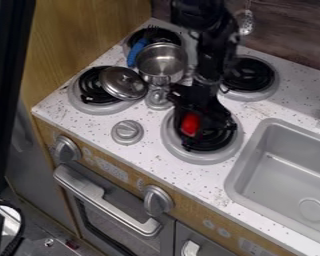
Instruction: Move the red object from the lower right burner and put it on the upper right burner
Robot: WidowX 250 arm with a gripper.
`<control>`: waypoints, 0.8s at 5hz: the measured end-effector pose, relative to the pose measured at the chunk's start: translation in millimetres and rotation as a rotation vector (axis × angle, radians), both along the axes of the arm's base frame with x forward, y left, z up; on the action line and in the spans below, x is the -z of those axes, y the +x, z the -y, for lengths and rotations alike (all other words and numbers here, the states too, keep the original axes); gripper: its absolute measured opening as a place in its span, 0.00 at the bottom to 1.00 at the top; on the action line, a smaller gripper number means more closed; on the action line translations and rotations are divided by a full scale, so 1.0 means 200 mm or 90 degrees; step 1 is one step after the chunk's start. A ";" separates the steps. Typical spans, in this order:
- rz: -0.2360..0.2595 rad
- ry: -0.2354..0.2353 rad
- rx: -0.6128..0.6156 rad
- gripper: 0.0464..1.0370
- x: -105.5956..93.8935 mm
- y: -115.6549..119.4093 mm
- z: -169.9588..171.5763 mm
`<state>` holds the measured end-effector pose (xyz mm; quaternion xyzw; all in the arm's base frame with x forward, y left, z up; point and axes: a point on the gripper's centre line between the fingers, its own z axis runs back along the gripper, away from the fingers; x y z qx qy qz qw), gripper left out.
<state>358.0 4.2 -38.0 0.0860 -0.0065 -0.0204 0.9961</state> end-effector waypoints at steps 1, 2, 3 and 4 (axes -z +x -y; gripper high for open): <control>0.072 0.019 0.046 0.52 -0.05 0.13 0.02; 0.156 0.017 0.050 0.52 -0.17 0.32 0.04; 0.171 0.012 0.039 0.52 -0.13 0.44 0.06; 0.191 0.006 0.030 0.52 -0.10 0.58 0.07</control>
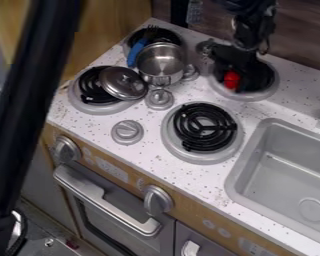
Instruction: Move the red object from the lower right burner and put it on the upper right burner
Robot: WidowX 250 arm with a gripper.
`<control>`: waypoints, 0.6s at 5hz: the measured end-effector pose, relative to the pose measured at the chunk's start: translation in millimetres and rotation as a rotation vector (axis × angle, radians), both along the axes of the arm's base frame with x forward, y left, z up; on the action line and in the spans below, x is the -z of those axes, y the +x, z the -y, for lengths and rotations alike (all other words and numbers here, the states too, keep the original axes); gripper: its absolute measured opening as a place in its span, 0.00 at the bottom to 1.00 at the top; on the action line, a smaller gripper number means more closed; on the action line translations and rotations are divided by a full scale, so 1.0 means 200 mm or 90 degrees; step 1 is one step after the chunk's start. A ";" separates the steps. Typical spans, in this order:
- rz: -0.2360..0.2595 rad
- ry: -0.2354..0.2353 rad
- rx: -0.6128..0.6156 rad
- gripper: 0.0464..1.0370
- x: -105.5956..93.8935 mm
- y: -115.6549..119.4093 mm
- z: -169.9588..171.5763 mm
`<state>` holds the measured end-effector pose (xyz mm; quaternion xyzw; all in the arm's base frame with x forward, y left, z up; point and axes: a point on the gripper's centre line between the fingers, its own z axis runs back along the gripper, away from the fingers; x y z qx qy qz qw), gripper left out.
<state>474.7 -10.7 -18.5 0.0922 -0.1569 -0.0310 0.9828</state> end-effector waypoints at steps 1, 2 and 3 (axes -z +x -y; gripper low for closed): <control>-0.001 -0.021 -0.010 0.52 0.08 0.11 0.02; 0.019 -0.024 -0.015 0.52 0.07 0.22 0.02; 0.020 -0.023 -0.017 0.59 0.07 0.27 0.02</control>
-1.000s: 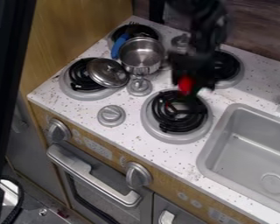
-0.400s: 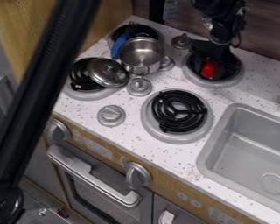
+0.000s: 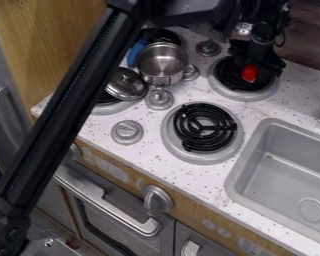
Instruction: Move the red object from the lower right burner and put it on the upper right burner
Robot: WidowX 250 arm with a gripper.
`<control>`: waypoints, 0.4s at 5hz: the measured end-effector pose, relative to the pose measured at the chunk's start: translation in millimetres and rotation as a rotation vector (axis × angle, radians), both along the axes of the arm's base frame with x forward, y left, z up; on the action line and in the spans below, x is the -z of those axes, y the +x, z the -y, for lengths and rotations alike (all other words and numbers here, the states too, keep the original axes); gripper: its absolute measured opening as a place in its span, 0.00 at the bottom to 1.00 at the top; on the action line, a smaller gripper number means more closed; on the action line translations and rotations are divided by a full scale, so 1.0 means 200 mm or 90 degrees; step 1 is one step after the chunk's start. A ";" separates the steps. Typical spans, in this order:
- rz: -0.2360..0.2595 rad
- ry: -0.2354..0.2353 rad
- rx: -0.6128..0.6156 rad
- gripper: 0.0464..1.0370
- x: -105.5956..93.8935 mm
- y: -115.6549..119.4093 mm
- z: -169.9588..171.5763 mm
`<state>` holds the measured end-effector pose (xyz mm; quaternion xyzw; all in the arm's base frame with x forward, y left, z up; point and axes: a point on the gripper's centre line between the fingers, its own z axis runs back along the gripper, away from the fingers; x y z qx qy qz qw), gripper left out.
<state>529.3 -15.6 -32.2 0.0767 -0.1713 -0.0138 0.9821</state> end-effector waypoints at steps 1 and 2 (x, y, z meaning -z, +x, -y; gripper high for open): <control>-0.004 0.010 -0.005 0.88 0.00 0.00 -0.01; -0.014 0.013 -0.019 0.96 0.01 -0.06 -0.03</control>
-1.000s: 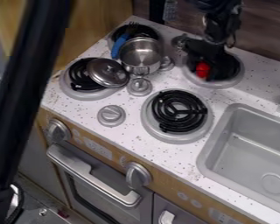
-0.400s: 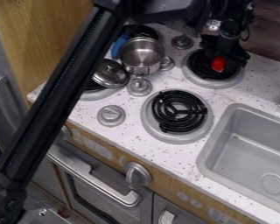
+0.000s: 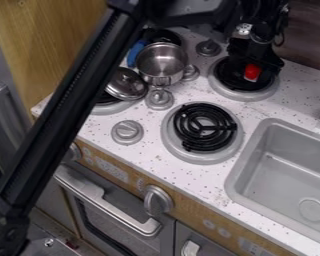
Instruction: Move the red object from the lower right burner and put it on the upper right burner
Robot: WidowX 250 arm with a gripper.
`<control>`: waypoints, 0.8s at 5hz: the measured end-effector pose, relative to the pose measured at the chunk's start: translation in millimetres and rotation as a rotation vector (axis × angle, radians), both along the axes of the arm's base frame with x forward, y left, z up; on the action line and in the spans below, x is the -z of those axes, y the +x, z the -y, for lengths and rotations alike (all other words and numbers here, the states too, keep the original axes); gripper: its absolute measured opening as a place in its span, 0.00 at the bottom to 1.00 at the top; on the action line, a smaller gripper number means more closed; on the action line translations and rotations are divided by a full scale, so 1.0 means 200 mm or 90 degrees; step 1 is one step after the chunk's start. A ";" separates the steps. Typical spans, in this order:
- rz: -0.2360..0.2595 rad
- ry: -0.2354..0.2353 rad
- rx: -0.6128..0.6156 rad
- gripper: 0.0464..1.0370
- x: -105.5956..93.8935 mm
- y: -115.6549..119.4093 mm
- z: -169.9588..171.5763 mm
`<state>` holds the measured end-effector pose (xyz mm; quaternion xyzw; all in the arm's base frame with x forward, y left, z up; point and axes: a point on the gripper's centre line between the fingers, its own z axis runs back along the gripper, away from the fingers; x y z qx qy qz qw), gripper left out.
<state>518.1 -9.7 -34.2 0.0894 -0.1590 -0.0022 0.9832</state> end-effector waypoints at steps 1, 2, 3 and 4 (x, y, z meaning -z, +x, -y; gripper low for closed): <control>-0.010 -0.007 -0.015 0.96 -0.01 -0.09 -0.02; -0.015 -0.007 -0.019 0.96 -0.07 -0.24 -0.04; -0.027 -0.010 -0.037 0.96 -0.20 -0.41 -0.07; -0.093 -0.028 -0.058 0.96 -0.16 -0.62 -0.08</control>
